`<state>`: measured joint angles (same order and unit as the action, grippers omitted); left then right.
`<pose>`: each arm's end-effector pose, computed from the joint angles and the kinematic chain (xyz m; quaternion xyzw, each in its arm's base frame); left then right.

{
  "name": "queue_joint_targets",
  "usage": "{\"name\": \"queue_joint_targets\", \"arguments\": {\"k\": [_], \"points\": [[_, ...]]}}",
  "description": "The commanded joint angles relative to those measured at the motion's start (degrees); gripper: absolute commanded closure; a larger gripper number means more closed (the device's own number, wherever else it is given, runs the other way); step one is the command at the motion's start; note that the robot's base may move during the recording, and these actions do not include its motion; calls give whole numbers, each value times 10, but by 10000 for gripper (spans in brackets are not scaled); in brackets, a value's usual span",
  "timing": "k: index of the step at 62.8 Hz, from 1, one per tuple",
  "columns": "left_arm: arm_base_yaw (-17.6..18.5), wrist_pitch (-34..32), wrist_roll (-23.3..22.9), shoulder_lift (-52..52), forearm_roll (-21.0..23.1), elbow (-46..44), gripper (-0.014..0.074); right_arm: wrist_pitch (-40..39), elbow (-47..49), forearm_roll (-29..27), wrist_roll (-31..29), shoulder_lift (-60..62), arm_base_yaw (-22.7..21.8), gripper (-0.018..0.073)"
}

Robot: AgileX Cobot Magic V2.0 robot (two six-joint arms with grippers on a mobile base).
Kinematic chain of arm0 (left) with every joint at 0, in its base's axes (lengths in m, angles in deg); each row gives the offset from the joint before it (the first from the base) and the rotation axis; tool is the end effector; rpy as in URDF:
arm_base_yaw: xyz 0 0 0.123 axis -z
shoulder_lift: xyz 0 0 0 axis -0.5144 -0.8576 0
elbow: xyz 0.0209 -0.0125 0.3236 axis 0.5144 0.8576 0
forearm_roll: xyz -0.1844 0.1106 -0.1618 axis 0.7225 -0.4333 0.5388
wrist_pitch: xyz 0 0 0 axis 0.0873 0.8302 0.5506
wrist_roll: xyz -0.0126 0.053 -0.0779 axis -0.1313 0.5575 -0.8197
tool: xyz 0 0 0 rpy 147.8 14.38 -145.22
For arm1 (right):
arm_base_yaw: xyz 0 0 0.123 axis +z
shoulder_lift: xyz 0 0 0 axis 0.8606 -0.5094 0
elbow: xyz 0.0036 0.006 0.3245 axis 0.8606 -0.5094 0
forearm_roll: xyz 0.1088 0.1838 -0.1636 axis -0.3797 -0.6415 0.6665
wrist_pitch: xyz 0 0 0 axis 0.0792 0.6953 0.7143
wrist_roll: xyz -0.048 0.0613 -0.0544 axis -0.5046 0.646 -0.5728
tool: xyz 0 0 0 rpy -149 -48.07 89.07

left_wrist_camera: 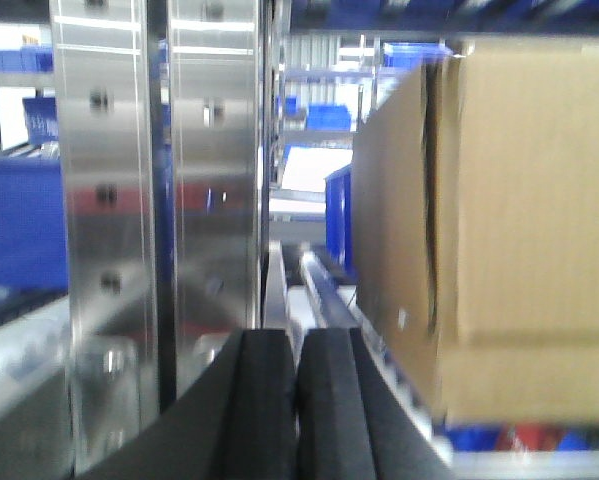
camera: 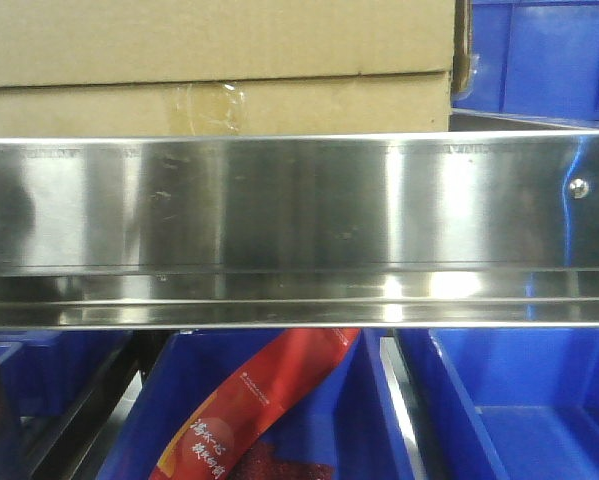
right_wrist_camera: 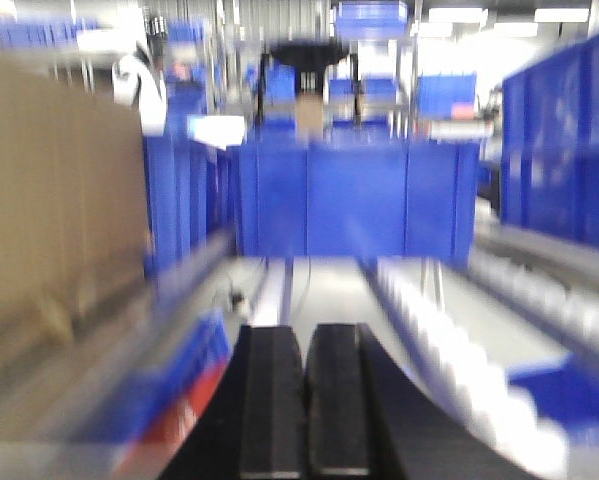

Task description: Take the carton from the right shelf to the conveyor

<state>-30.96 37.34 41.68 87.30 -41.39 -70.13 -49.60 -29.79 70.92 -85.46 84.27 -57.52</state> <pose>0.0317 0.0000 0.2485 0.0033 0.6320 0.0039 0.7750 0.0287 0.0011 0.2567 0.0024 0.6462 0.0295 0.7626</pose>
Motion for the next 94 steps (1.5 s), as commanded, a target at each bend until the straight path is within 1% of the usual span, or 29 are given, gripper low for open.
{"name": "queue_joint_targets", "arguments": {"k": [1,5,9,13,14,20,21,25,27,30,34,38,45,50,55,58,65,68,72,80,85,91,94], "points": [[2,47,0,-3,2,-69,597,43,69,-3,-5,1,1,621],[2,85,0,-23,-1,-118,565,70,115,-3,-5,-11,1,605],[2,120,0,-49,-1,-165,514,88,155,-3,-5,-32,1,542],[2,142,0,-83,-1,-208,430,92,188,-8,-5,-56,1,434],[2,145,0,-95,-1,-221,403,92,194,-10,-5,-64,1,393],[2,148,0,-149,-1,-271,295,92,232,-15,-5,-101,1,199],[2,148,0,-157,-1,-278,269,92,238,-15,-5,-109,1,155],[2,148,0,-192,0,-308,189,88,250,-15,-5,-132,1,29],[8,148,0,-206,0,-321,153,83,255,-15,-5,-142,1,-20],[22,149,0,-228,0,-342,98,76,263,-13,-5,-160,1,-9],[45,172,0,-261,0,-378,47,80,279,-13,-5,-184,1,-10],[72,210,0,-292,-1,-413,34,98,313,-13,-5,-212,1,-11],[123,269,3,-366,-2,-496,46,146,386,-18,-5,-271,10,-11],[164,310,7,-422,-5,-560,50,175,448,-19,-5,-313,35,-11],[193,348,9,-484,-13,-635,50,213,515,-19,-5,-366,76,-11],[204,373,9,-516,-13,-671,50,234,553,-19,-5,-398,100,-11],[205,435,9,-600,-13,-768,50,313,648,-19,-5,-483,166,-11],[202,464,7,-636,-13,-811,50,353,690,-19,-5,-519,186,-11],[194,503,-13,-679,-13,-863,50,412,754,-19,-5,-574,205,-11],[174,567,-36,-749,-13,-951,50,513,874,-19,-5,-672,213,-11],[155,603,-39,-787,-13,-996,50,577,948,-18,15,-729,213,-11],[129,643,-60,-824,-13,-1037,50,631,1031,-13,35,-793,213,-11],[118,663,-62,-844,-13,-1053,50,655,1068,-12,41,-822,215,-11]]}}
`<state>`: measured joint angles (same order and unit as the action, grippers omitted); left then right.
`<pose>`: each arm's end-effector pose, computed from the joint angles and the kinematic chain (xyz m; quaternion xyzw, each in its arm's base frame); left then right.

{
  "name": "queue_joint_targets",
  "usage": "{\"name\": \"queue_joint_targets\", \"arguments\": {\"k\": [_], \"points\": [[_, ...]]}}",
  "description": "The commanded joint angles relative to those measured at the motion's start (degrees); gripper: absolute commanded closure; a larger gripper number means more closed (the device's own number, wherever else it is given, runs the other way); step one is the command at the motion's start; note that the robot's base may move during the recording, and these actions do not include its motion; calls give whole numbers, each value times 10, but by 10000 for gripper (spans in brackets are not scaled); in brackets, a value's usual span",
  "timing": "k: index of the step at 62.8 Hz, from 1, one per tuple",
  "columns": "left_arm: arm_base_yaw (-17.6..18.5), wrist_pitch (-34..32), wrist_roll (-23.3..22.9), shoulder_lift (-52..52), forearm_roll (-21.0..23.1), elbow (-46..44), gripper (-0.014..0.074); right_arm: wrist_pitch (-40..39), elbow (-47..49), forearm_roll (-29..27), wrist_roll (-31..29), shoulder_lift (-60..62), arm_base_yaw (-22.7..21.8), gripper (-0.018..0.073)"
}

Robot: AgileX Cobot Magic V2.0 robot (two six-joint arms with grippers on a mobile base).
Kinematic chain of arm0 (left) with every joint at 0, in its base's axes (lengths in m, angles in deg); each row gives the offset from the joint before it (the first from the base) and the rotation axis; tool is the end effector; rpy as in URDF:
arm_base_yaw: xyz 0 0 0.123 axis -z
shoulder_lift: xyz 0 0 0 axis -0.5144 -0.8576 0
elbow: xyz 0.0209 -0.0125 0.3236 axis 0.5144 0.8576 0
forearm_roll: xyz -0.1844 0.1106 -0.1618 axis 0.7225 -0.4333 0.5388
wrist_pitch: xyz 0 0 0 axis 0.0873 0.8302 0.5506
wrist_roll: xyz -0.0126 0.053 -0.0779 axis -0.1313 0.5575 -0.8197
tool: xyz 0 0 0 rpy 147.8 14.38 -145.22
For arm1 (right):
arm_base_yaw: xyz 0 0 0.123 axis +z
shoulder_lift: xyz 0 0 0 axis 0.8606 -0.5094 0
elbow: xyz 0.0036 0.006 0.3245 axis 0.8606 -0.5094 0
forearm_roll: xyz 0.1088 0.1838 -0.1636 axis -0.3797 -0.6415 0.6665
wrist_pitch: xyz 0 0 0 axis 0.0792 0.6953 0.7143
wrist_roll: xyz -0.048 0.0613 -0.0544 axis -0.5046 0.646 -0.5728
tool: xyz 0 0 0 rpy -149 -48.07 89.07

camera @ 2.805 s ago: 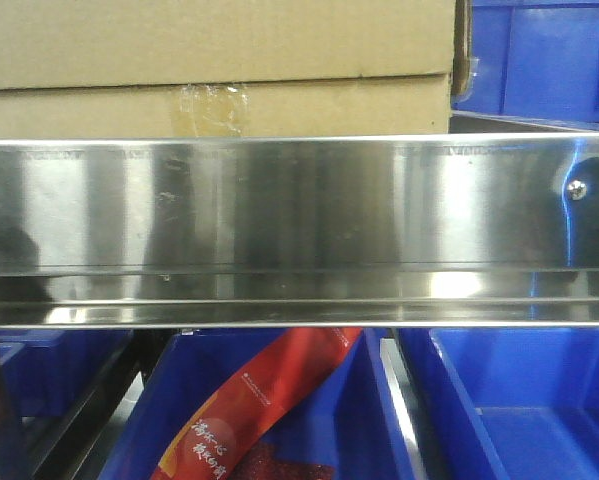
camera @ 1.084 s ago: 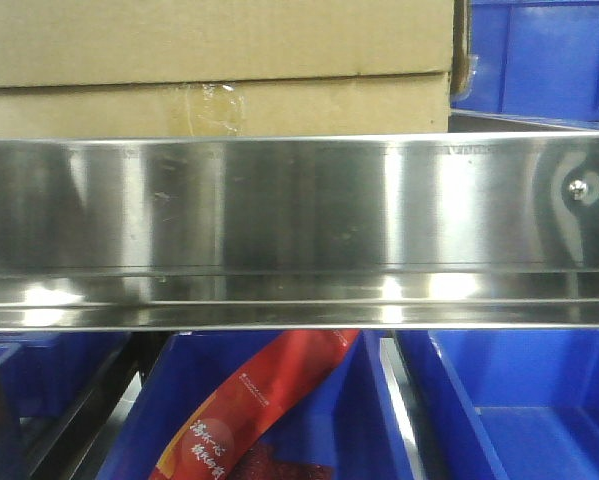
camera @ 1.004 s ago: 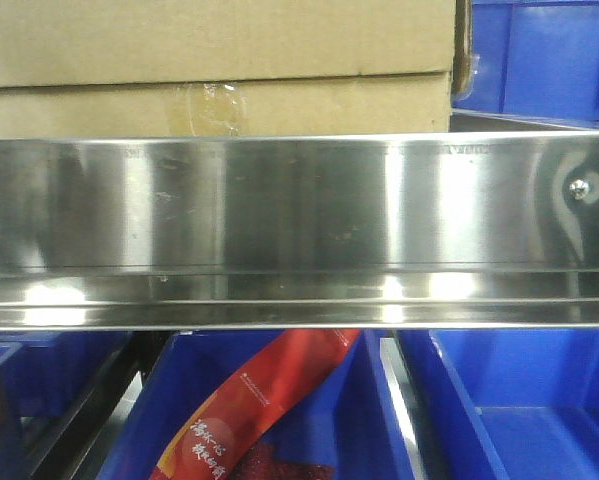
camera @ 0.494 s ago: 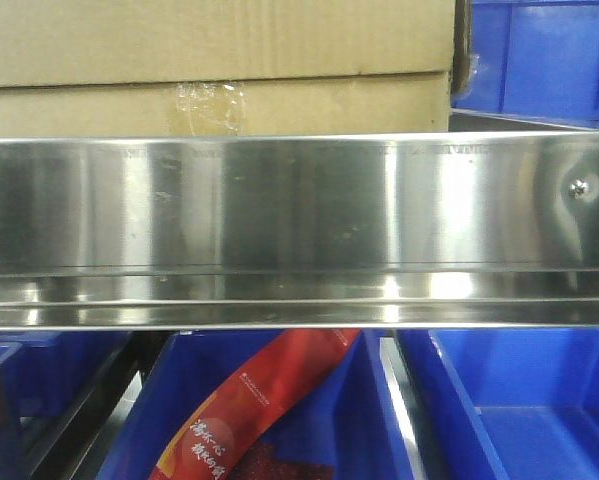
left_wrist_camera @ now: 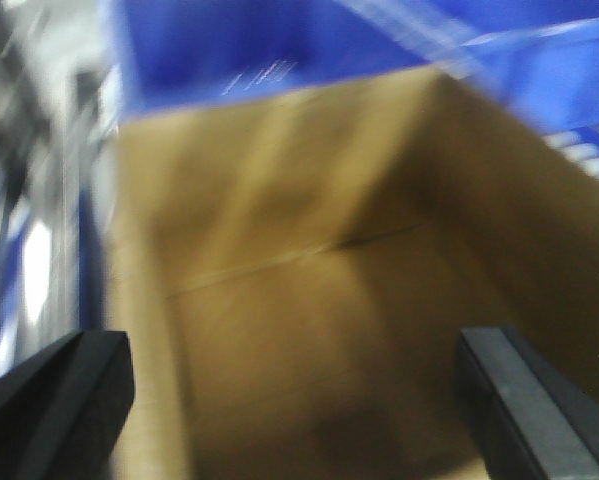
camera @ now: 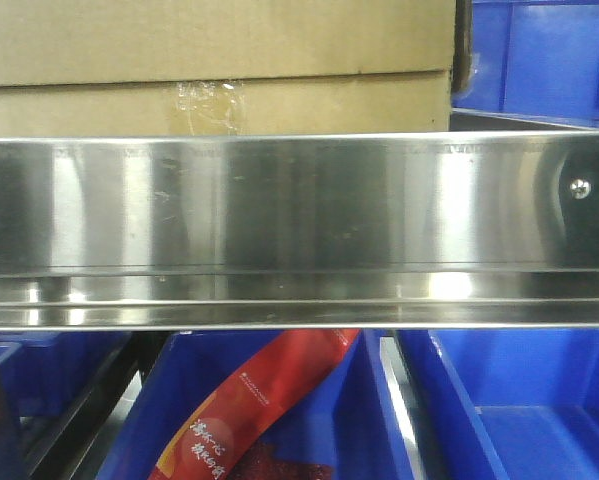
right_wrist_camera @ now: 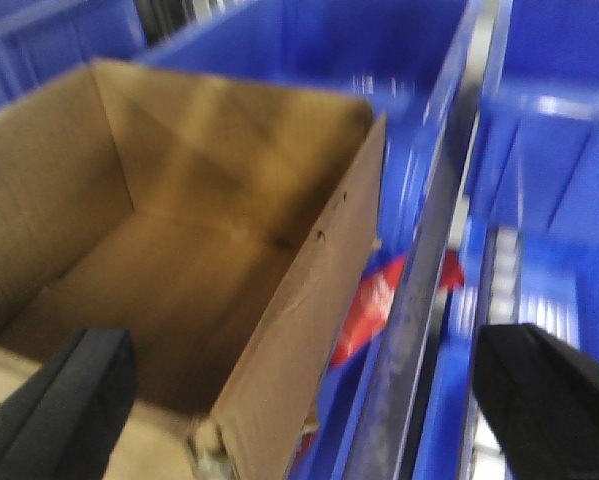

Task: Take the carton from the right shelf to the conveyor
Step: 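Close both grippers on the carton's opposite side walls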

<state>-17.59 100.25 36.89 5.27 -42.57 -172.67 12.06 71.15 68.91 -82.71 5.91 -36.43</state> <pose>0.2894 -0.0661 0.5527 0.0648 0.8670 -0.0627 0.4902 0.2398 0.1087 0.5713 -0.1549 0.8496 0.1496 0.4814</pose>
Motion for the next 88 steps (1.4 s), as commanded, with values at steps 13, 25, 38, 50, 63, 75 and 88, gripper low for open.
{"name": "queue_joint_targets", "arguments": {"k": [13,25,38,50,63,75,88], "points": [[-30,49,-14,-86,-8,-62,50,51,175,21,39,-155,30,-11],[-30,48,-14,-131,-15,-62,50,51,203,24,49,-233,29,-11],[-35,41,-19,-160,-24,-62,50,51,203,28,49,-278,29,-11],[-49,30,-18,-164,-24,-62,50,51,203,28,49,-301,29,-11],[-54,31,-18,-170,-22,-62,50,51,203,30,49,-318,29,-10],[-56,36,-18,-170,-23,-62,79,51,203,45,49,-323,29,144],[-57,42,-18,-170,-25,-62,416,51,203,45,49,-323,29,607]]}}
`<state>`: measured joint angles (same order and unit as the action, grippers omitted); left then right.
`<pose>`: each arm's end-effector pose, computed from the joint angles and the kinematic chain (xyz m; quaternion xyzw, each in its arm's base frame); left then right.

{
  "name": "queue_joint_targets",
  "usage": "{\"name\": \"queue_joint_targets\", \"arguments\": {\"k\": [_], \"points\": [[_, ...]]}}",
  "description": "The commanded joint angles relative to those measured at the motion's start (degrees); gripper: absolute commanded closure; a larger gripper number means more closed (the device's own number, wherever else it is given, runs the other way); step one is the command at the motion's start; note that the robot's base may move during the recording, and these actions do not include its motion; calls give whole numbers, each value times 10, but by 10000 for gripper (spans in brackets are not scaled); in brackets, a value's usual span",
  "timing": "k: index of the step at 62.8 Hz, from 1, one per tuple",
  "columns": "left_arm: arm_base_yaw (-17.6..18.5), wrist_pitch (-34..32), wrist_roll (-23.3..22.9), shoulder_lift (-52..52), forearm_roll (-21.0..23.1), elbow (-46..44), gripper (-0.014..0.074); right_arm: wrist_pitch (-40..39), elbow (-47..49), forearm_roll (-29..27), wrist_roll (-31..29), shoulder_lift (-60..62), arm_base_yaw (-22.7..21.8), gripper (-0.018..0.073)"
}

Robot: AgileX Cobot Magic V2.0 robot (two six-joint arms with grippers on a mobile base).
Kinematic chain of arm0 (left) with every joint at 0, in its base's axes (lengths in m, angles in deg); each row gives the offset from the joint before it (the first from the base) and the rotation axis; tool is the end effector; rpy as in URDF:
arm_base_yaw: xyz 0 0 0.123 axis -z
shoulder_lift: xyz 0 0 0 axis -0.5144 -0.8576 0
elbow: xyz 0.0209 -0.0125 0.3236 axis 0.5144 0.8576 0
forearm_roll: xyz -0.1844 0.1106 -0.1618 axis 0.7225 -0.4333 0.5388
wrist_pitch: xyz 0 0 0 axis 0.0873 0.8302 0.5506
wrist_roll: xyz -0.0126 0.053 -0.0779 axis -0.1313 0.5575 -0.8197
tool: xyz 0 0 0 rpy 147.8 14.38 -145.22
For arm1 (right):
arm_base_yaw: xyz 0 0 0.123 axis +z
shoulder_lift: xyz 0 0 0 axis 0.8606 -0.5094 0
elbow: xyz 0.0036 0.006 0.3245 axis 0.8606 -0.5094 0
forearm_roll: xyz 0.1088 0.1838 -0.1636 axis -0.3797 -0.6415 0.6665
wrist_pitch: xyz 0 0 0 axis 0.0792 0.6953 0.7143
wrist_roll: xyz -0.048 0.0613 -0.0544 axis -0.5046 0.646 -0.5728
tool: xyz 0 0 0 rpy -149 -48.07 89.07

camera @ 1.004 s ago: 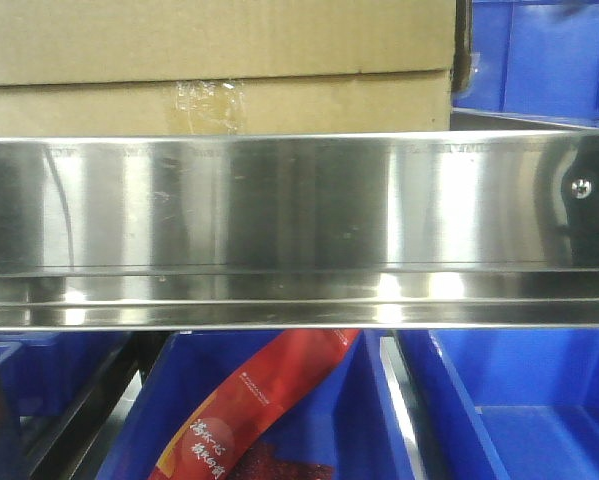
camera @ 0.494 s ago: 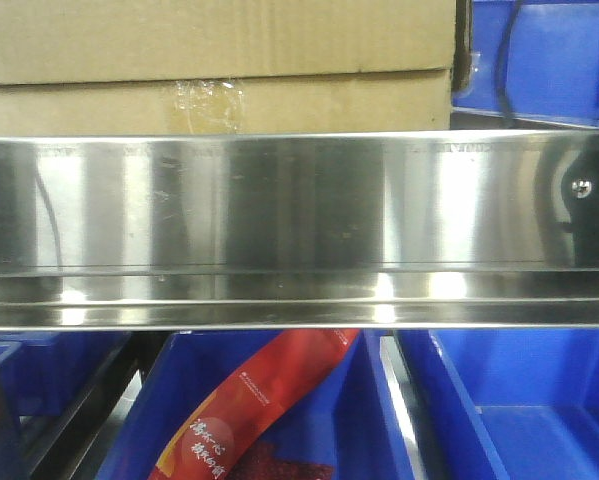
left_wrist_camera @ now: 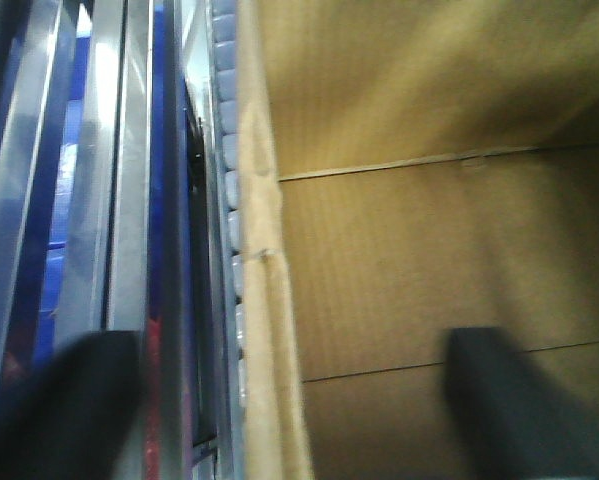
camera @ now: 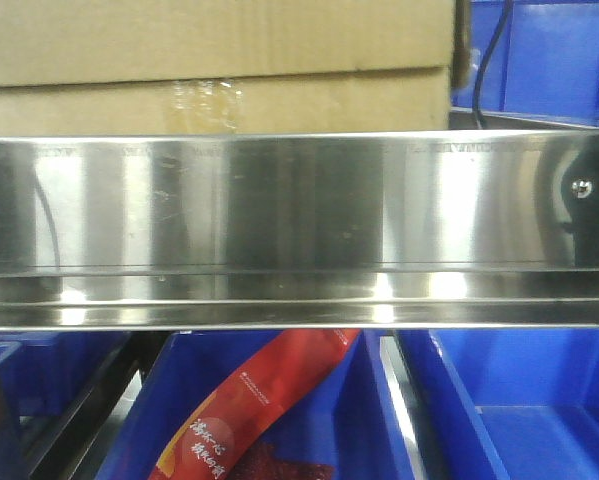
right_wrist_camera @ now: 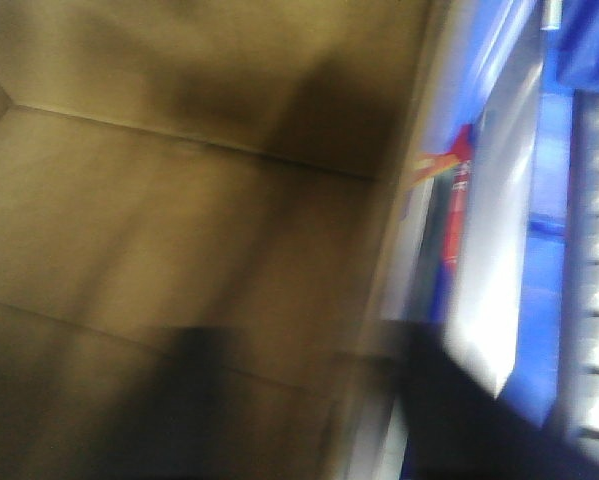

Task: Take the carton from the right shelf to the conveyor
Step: 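Close both grippers on the carton's opposite side walls, then lift the carton off the shelf with both grippers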

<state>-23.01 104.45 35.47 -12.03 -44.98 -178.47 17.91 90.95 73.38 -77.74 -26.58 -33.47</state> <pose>0.4005 -0.0495 0.4725 0.0158 0.9280 -0.0095 0.3720 0.4090 0.1986 0.4611 -0.1477 0.9223 0.1033 0.3420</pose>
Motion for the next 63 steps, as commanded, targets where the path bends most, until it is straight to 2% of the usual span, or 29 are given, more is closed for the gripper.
{"name": "queue_joint_targets", "arguments": {"k": [1,7,12,23,32,45,54,63], "points": [[-3,0,-4,3,0,-4,448,-7,5,0,0,2,0,633],[-3,5,-4,3,0,-4,640,-7,5,0,0,2,0,625],[-3,20,-4,0,0,-4,598,-7,5,6,0,2,0,626],[-3,44,-5,-8,1,-4,617,-7,5,9,0,5,0,626],[-3,44,-33,-6,2,-4,617,-7,5,9,0,16,0,626],[-3,44,-34,15,25,-7,617,-7,5,9,3,54,0,626],[-3,44,-35,30,42,-40,617,-7,5,9,3,88,0,626],[-3,44,-35,35,56,-112,617,-7,5,11,3,124,0,626]]}}
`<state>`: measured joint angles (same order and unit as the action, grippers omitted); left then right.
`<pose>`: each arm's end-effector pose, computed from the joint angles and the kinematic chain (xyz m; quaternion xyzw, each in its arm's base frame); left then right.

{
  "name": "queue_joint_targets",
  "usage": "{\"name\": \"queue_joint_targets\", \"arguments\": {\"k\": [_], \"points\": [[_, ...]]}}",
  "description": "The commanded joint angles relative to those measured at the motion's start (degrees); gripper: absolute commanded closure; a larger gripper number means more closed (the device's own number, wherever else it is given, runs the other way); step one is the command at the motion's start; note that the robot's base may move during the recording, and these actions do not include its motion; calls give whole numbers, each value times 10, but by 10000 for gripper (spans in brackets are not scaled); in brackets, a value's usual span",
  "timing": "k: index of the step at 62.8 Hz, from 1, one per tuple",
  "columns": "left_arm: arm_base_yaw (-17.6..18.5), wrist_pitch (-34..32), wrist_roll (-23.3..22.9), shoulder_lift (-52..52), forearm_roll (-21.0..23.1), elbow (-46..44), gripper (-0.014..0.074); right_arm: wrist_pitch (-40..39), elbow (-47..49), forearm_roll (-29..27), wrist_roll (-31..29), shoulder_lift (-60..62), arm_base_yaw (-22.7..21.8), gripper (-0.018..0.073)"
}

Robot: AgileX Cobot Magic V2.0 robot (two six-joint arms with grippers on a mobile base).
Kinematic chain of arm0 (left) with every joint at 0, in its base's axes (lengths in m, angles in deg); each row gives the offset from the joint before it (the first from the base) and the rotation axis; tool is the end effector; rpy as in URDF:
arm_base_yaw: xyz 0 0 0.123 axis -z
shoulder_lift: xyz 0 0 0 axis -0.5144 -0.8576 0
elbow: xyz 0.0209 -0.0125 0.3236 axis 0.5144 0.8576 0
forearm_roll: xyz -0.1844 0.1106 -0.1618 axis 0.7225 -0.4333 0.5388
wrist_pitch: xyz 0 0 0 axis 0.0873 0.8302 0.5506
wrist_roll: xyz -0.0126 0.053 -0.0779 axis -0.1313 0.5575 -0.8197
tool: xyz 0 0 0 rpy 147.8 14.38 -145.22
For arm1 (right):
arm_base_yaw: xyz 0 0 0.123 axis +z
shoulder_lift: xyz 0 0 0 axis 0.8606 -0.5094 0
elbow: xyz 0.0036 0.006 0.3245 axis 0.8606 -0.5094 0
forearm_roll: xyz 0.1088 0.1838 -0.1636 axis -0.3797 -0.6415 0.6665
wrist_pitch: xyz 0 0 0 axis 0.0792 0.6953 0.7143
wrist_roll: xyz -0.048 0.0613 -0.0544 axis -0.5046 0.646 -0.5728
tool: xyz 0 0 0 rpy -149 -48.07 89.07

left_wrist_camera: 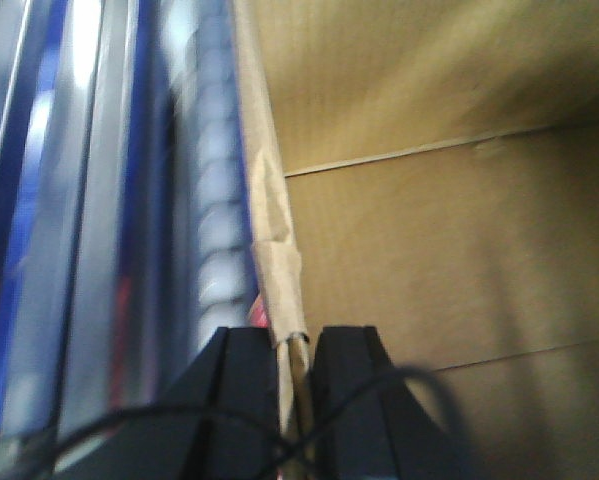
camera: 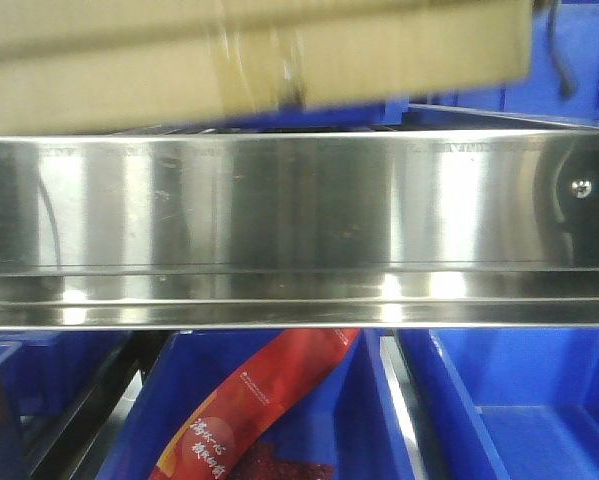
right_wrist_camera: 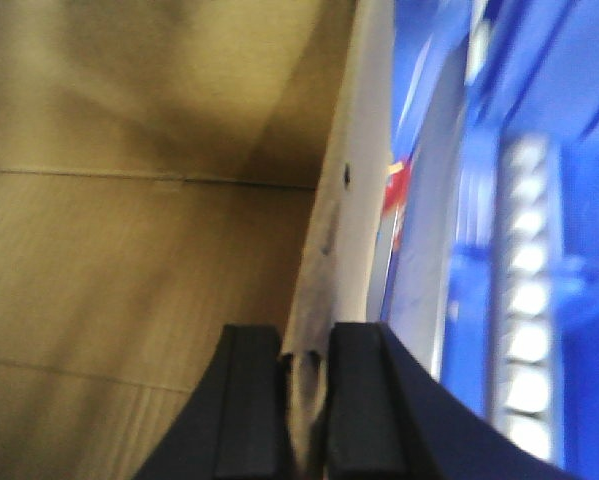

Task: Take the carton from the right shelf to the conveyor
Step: 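Lift the carton off the shelf with both grippers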

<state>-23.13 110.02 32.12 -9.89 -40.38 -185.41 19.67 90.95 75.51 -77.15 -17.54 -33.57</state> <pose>0.3724 -0.0518 0.5172 -0.0135 0.9169 -0.0639 0.3937 0.3562 0.1684 0.5261 -0.1361 0.8991 0.1043 0.4029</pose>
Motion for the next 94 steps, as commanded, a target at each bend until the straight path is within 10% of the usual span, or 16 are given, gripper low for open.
{"name": "queue_joint_targets", "arguments": {"k": [1,42,94], "points": [[-2,-11,-1,14,10,-50,617,-25,5,-9,-2,39,1,626],[110,-11,-1,51,-16,-49,617,-25,-130,5,-2,174,1,626],[112,-11,-1,51,-23,-7,615,-25,-140,15,-2,175,1,626]]}}
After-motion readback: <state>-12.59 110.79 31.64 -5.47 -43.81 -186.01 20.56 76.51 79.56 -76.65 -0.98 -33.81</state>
